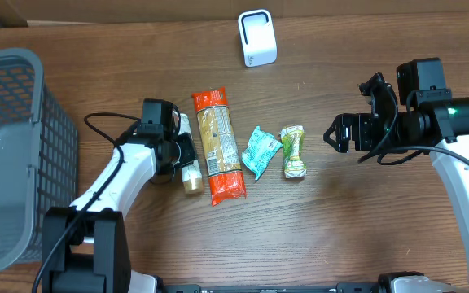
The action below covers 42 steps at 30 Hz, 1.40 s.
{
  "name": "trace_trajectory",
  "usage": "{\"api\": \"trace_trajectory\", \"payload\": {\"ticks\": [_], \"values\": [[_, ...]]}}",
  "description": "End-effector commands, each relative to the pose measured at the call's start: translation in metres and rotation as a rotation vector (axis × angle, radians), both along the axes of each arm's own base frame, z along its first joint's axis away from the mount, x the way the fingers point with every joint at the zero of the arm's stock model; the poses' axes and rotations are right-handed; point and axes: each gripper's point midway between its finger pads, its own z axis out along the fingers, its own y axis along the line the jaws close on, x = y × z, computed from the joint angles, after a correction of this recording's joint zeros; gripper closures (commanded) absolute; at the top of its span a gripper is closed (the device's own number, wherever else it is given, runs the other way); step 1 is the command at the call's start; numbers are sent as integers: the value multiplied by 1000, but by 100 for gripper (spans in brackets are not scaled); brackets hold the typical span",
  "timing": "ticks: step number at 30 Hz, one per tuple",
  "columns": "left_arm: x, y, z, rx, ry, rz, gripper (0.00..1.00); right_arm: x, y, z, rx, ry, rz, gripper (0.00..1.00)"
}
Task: Scan the item barcode
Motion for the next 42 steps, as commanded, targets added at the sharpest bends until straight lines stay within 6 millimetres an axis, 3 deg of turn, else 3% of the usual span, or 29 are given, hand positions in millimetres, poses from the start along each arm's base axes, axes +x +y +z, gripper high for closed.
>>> {"api": "trace_trajectory", "payload": {"ticks": [1,3,6,9,13,14,15,19,24,30,35,42], "values": [[1,-8,-1,-35,0,-8,51,0,1,0,0,-5,9,0],[1,-8,-1,-34,-1,-8,30,0,1,0,0,-5,9,0],[7,-8,7,-33,-22,-21,21,-1,1,0,0,-4,9,0],[16,-9,30,-34,-66,-27,21,-1,2,0,5,0,7,0],[27,-10,92,-23,-176,-79,16,-1,7,2,34,-4,15,2],[28,-11,107,-20,-202,-92,12,0,7,2,35,-6,16,3],[28,-11,129,-15,-235,-109,0,1,7,2,35,-10,16,3],[16,-9,199,-1,-354,-138,0,4,8,2,37,-18,14,5],[-4,-7,251,-7,-481,-136,0,9,11,-7,18,-4,20,8],[-23,-5,273,-8,-542,-134,0,15,30,-33,-61,43,47,11],[-21,-5,270,-8,-532,-134,0,15,47,-55,-112,99,45,18],[-15,-6,260,-7,-499,-135,0,21,43,-91,-307,145,-52,20]]}}
